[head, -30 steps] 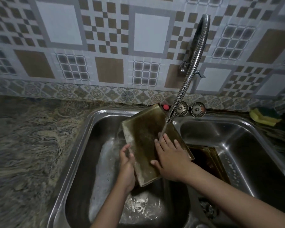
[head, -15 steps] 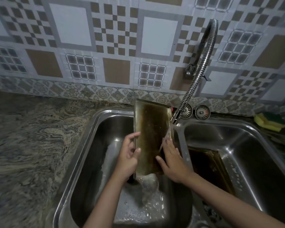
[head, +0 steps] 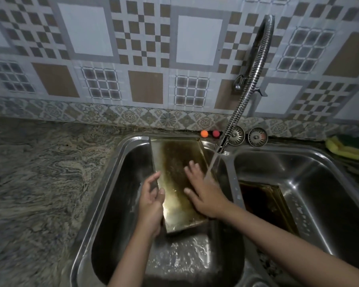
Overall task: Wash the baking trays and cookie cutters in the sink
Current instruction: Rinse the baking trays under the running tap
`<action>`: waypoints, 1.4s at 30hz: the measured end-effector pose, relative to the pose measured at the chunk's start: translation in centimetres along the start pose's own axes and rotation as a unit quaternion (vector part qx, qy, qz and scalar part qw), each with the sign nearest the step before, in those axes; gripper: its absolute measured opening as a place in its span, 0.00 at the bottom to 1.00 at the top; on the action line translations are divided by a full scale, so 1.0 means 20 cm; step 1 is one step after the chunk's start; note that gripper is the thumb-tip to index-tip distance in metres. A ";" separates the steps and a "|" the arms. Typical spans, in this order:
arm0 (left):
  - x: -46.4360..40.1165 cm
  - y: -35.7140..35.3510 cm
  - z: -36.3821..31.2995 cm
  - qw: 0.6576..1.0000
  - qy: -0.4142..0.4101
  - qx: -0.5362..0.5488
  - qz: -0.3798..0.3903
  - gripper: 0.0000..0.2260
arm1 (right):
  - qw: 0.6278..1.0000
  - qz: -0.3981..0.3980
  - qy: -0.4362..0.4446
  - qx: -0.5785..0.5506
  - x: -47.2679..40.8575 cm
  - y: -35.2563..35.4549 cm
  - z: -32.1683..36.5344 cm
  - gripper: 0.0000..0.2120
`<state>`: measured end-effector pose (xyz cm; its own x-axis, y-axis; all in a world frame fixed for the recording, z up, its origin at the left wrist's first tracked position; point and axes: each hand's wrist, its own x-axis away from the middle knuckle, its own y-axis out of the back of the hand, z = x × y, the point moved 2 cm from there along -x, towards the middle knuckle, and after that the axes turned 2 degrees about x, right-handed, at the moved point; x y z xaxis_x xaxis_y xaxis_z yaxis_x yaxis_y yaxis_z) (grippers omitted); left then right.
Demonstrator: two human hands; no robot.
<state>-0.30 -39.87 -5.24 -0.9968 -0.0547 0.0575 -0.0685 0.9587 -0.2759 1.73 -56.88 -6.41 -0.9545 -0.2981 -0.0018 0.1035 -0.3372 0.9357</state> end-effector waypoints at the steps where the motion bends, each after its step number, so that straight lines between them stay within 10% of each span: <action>1: 0.02 -0.01 -0.01 1.000 0.001 -0.008 0.009 0.21 | 0.999 -0.009 -0.050 -0.009 -0.03 0.02 -0.04 0.40; 4: 0.07 -0.05 -0.01 1.000 -0.004 -0.006 0.019 0.20 | 0.994 -0.024 -0.110 -0.005 -0.09 0.04 0.00 0.34; 10: 0.02 0.02 0.02 0.995 0.046 0.046 -0.070 0.19 | 0.994 0.046 0.093 0.032 0.05 -0.01 0.18 0.30; 15: 0.16 -0.09 0.01 0.997 0.071 0.013 -0.032 0.17 | 0.988 0.002 -0.128 0.087 -0.12 0.11 0.04 0.33; 20: 0.12 -0.06 0.03 0.994 0.088 0.032 -0.052 0.18 | 0.986 0.055 0.105 0.118 0.03 0.07 0.22 0.32; 25: 0.16 -0.07 0.02 0.995 0.090 0.031 -0.036 0.17 | 0.979 0.023 -0.154 0.128 -0.14 0.23 0.04 0.31; 30: 0.12 -0.06 0.03 0.990 0.115 0.061 -0.056 0.15 | 0.980 0.094 0.132 0.114 0.03 0.03 0.25 0.31; 35: 0.13 -0.05 0.02 0.995 0.101 0.010 -0.023 0.15 | 0.985 0.031 -0.138 0.094 -0.17 0.19 0.03 0.30; 40: 0.10 -0.04 0.02 0.991 0.112 0.043 -0.056 0.15 | 0.981 0.095 0.147 0.084 0.05 0.04 0.22 0.30; 42: 0.10 -0.02 0.03 0.992 0.107 0.036 -0.061 0.15 | 0.988 0.076 0.071 0.118 -0.04 0.08 0.09 0.32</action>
<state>-2.34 -40.63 -5.61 -0.9502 -0.1019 0.2946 -0.1989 0.9259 -0.3213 2.11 -55.64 -4.25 -0.8824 -0.4573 0.1106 0.1584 -0.0673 0.9851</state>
